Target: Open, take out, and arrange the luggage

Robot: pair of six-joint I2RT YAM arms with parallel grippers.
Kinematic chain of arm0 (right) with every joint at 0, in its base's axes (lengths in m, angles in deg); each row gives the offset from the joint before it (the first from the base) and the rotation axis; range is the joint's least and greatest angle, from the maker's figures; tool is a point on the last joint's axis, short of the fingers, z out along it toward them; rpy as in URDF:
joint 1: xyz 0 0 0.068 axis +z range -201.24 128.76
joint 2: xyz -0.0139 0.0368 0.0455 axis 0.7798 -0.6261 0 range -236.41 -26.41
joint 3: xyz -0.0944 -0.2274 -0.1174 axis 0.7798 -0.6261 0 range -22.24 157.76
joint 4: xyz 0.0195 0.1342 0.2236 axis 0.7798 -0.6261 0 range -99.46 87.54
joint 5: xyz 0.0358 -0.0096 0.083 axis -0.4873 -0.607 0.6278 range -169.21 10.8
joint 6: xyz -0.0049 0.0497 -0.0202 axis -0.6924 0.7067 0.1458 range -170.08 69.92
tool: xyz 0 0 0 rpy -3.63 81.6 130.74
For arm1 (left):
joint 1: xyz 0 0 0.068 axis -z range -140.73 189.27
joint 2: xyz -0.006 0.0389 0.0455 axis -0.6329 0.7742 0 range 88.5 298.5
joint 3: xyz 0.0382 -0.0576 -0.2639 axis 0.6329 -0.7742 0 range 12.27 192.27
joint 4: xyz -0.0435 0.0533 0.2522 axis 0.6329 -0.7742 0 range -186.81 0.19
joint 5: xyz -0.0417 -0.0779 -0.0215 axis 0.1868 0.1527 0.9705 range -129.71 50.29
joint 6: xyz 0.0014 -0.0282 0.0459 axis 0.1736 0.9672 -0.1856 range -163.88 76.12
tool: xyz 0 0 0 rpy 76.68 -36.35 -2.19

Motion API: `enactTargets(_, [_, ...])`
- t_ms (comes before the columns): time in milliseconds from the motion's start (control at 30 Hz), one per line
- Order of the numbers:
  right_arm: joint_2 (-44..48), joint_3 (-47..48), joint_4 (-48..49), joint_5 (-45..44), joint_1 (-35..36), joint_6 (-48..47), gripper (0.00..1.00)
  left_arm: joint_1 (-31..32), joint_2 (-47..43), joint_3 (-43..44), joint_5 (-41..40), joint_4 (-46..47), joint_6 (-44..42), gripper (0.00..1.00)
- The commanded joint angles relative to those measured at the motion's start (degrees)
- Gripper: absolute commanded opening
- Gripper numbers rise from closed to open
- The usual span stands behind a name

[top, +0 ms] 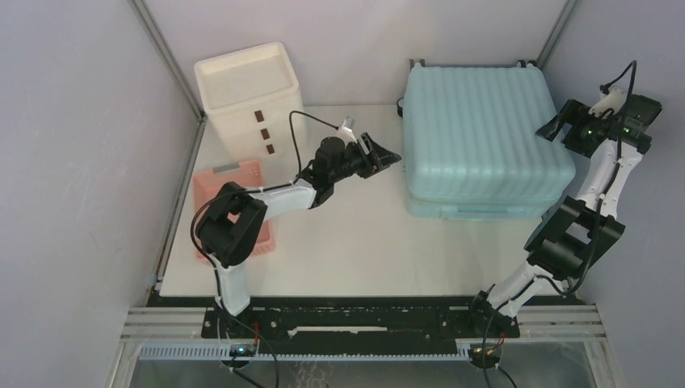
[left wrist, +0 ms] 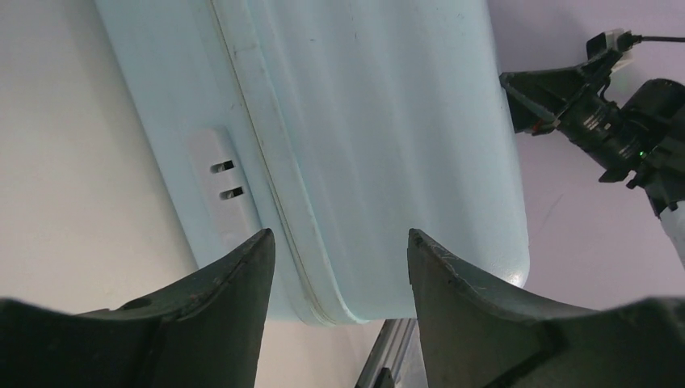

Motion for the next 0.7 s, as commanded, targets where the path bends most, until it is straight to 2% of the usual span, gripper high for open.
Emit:
enactTargets(0, [3.12, -6.25, -2.59, 5.56, 2.23, -2.5, 0.95, -0.97, -0.24, 3.3, -1.86, 2.42, -0.65, 0.65])
enactTargets(200, [14.36, -19.62, -7.58, 12.11, 5.84, -5.83, 0.91, -5.3, -12.4, -8.25, -7.41, -0.56, -6.42, 0.65])
enactTargets(367, [22.04, -26.78, -13.98, 14.19, 10.66, -7.21, 0.89, -8.24, -23.65, -14.18, -9.88, -7.69, -14.59, 0.66])
enactTargets(500, [27.26, -30.22, -16.92, 14.01, 18.25, -7.51, 0.89, -8.47, -31.22, -15.82, -12.0, -14.61, -21.66, 0.66])
enactTargets(600, [30.0, -31.76, -16.79, 13.01, 26.18, -7.21, 0.91, -8.47, -36.47, -17.89, -12.14, -15.27, -25.68, 0.66])
enactTargets(667, [31.43, -32.02, -16.37, 13.17, 28.5, -8.3, 0.93, -8.47, -39.5, -19.02, -11.54, -15.71, -27.88, 0.66])
